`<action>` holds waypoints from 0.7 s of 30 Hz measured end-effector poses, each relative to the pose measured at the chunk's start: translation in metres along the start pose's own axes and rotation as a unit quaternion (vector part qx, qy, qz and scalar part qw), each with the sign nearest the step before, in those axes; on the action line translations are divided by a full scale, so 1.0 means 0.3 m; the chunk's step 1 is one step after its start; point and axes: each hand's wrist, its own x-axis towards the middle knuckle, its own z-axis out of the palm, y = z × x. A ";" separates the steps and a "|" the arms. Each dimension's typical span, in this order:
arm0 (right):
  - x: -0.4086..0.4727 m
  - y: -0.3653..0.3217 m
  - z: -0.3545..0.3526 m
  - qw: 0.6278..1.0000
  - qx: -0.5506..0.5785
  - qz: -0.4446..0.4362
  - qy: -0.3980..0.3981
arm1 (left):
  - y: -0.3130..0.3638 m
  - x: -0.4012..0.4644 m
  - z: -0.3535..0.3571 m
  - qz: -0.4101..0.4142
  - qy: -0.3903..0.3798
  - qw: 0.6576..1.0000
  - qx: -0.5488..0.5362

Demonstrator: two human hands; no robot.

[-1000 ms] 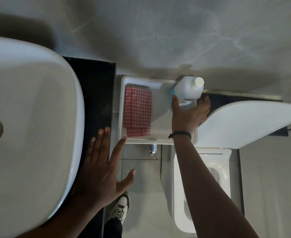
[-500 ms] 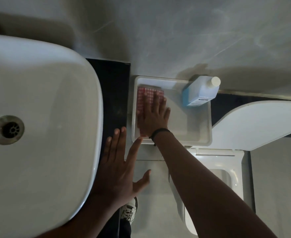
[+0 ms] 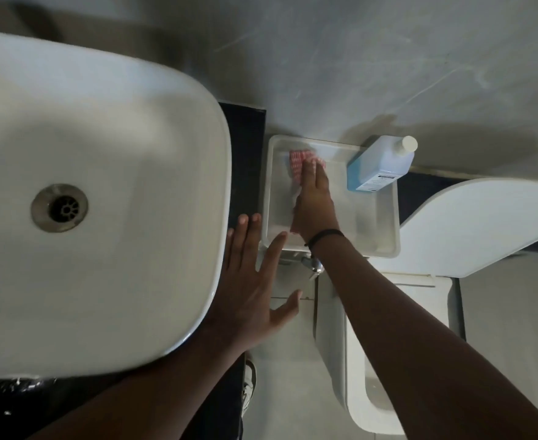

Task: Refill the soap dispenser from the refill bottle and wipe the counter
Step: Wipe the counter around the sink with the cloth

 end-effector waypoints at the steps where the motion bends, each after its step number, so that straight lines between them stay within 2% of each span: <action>1: -0.037 -0.019 -0.042 1.000 0.006 -0.002 0.018 | -0.003 -0.001 -0.001 0.003 -0.007 1.000 -0.006; 4: -0.218 -0.100 -0.154 0.996 0.041 -0.024 0.075 | -0.010 -0.014 -0.023 0.015 -0.020 0.999 -0.039; 6: -0.382 -0.158 -0.200 0.992 0.052 -0.047 0.104 | -0.014 -0.047 -0.049 0.052 0.001 0.995 -0.083; 8: -0.545 -0.206 -0.209 0.991 0.057 -0.067 0.102 | -0.033 -0.121 -0.087 0.090 0.036 0.986 -0.135; 10: -0.698 -0.253 -0.184 0.992 0.083 -0.061 0.071 | -0.069 -0.251 -0.137 0.088 0.046 0.983 -0.153; 13: -0.894 -0.334 -0.086 0.990 0.099 -0.084 0.058 | -0.150 -0.506 -0.184 0.010 0.072 0.990 -0.122; 16: -1.004 -0.425 0.066 0.990 0.116 -0.080 -0.011 | -0.258 -0.720 -0.209 -0.138 0.091 0.984 -0.065; 17: -1.021 -0.448 0.122 0.991 0.101 -0.077 -0.029 | -0.295 -0.771 -0.210 -0.195 0.080 0.977 -0.044; 19: -1.036 -0.497 0.217 0.997 0.001 -0.077 -0.027 | -0.355 -0.843 -0.200 -0.284 0.046 0.958 -0.008; 21: -1.017 -0.561 0.278 0.995 -0.079 -0.065 -0.012 | -0.390 -0.884 -0.178 -0.331 0.024 0.943 0.014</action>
